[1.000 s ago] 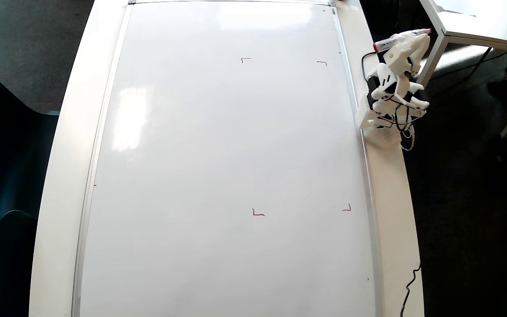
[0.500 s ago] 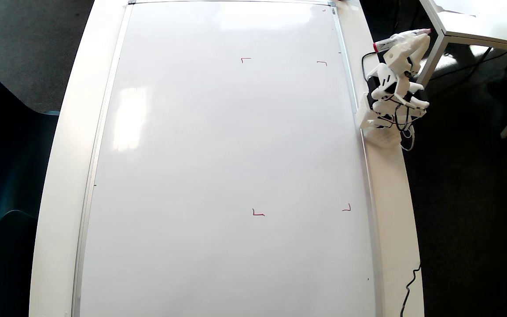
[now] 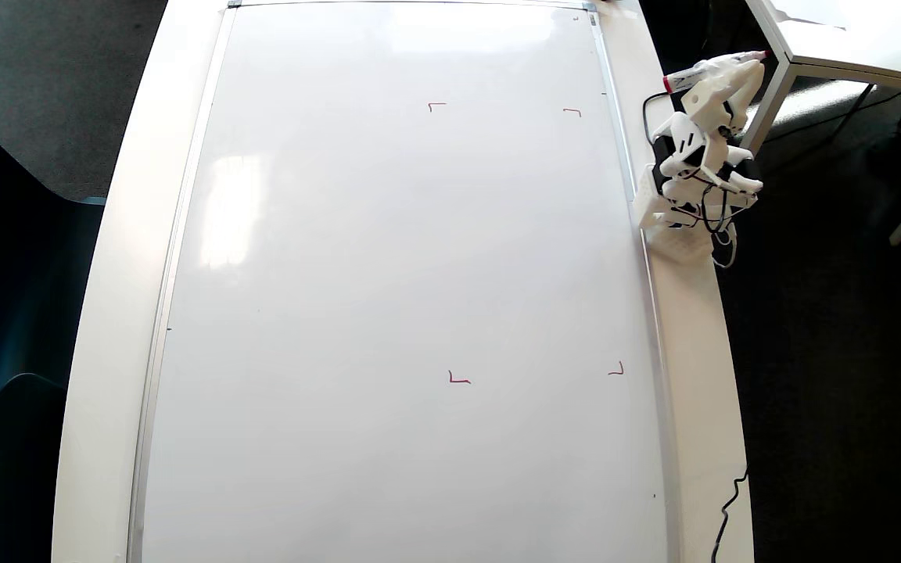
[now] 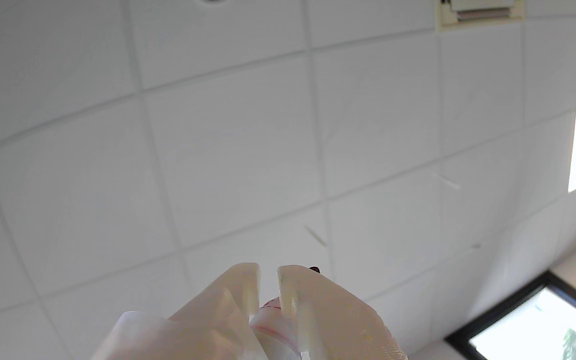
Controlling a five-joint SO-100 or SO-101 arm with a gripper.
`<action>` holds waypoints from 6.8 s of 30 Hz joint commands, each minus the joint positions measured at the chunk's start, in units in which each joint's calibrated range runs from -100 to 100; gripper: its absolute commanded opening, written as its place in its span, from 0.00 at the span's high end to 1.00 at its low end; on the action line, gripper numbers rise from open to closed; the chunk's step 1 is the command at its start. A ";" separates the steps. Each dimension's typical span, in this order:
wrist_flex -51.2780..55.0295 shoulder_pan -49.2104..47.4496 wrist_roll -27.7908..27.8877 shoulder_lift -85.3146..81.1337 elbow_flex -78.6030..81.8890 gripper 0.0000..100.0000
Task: Draw on a whiteboard a robot head using a pen attached to the gripper
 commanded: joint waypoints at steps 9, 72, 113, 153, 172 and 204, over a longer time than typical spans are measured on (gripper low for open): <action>-0.66 0.16 0.31 0.49 0.37 0.99; 53.03 0.16 0.37 88.21 -121.65 0.99; 193.69 -7.06 -5.64 95.34 -120.92 0.99; 186.39 -19.14 -16.58 135.25 -142.71 0.99; 186.91 -20.91 -18.08 142.97 -147.88 0.99; 185.87 -27.24 -21.78 122.93 -98.31 0.99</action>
